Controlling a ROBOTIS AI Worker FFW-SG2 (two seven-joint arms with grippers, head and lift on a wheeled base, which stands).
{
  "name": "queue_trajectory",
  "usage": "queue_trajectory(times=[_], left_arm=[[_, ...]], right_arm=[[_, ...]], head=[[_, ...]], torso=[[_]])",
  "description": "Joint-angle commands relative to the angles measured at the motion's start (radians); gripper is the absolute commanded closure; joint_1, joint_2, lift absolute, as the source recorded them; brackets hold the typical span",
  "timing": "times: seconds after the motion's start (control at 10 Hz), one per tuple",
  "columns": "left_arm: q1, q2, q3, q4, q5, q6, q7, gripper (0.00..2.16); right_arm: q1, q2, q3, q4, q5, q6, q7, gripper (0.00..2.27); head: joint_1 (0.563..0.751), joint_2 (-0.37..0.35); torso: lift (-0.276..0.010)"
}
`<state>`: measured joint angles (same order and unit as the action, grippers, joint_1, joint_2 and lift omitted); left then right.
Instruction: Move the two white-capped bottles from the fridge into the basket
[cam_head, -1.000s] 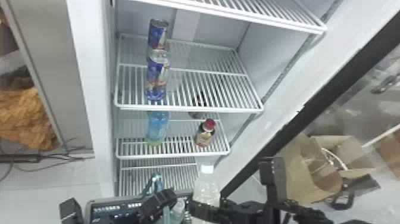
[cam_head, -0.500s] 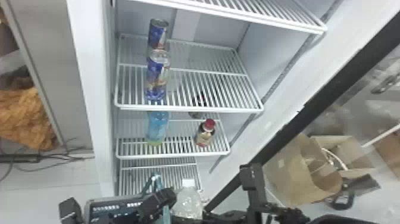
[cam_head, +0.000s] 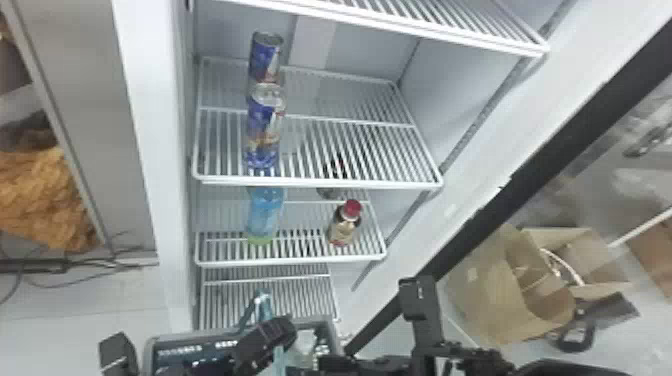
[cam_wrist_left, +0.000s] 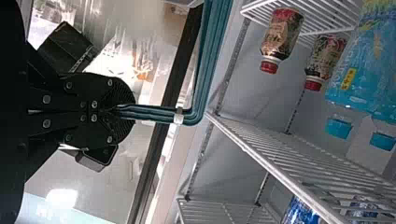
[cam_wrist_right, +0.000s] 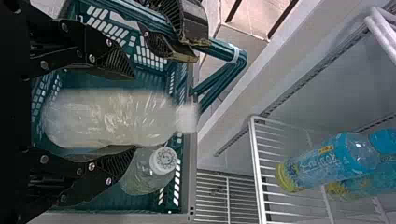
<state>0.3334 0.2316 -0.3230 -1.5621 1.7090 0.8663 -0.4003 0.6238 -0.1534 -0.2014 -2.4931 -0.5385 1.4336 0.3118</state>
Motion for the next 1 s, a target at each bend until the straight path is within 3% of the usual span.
queue_trajectory(times=[0.0, 0.3, 0.7, 0.9], left_arm=[[0.000, 0.000, 0.000, 0.000, 0.000, 0.000, 0.000, 1.16], [0.000, 0.000, 0.000, 0.000, 0.000, 0.000, -0.002, 1.16], [-0.002, 0.002, 0.000, 0.000, 0.000, 0.000, 0.000, 1.16], [-0.002, 0.002, 0.000, 0.000, 0.000, 0.000, -0.002, 1.16]], right_arm=[[0.000, 0.000, 0.000, 0.006, 0.000, -0.008, 0.006, 0.58], [0.000, 0.000, 0.000, 0.003, 0.008, -0.030, 0.007, 0.58], [0.027, 0.037, -0.048, -0.137, 0.231, -0.157, 0.007, 0.58], [0.049, 0.043, -0.046, -0.151, 0.269, -0.292, 0.006, 0.55]], head=[[0.695, -0.350], [0.695, -0.350], [0.695, -0.350], [0.695, -0.350]], torso=[[0.000], [0.000], [0.000], [0.000]])
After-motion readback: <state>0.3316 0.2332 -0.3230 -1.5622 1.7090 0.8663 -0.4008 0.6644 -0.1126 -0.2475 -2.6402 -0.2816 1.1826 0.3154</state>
